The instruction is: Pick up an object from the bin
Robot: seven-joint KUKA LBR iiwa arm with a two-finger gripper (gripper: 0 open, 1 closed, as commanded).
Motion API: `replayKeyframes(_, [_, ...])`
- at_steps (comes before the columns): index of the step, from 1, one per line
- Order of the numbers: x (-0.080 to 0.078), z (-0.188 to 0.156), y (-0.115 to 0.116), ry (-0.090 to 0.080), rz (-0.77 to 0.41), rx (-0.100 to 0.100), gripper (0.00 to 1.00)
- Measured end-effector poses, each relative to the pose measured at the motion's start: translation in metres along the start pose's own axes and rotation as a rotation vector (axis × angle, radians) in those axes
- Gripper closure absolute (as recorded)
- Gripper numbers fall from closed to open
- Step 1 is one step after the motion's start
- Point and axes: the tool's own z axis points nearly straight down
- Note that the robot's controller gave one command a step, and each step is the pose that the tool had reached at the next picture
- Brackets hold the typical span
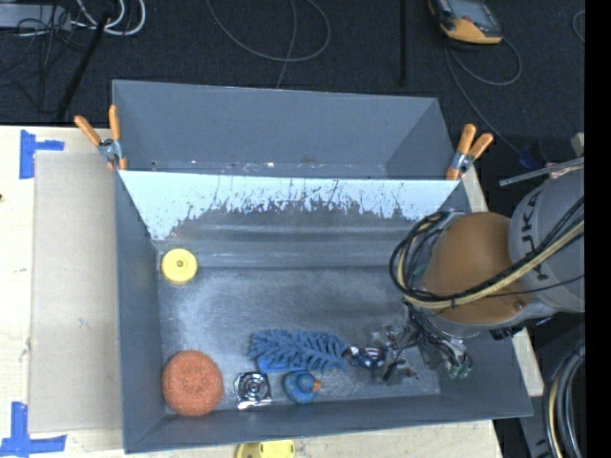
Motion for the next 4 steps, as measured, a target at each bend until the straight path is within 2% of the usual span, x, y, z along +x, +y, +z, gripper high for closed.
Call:
replayKeyframes(1, [0.000, 0.000, 0.000, 0.000, -0.001, 0.000, 1.00])
replayKeyframes(2, [-0.016, -0.070, -0.025, 0.000, 0.031, 0.000, 1.00])
replayKeyframes(3, [-0.016, -0.070, -0.024, 0.000, 0.030, 0.000, 1.00])
replayKeyframes(4, [-0.040, -0.206, -0.027, -0.001, 0.024, 0.000, 1.00])
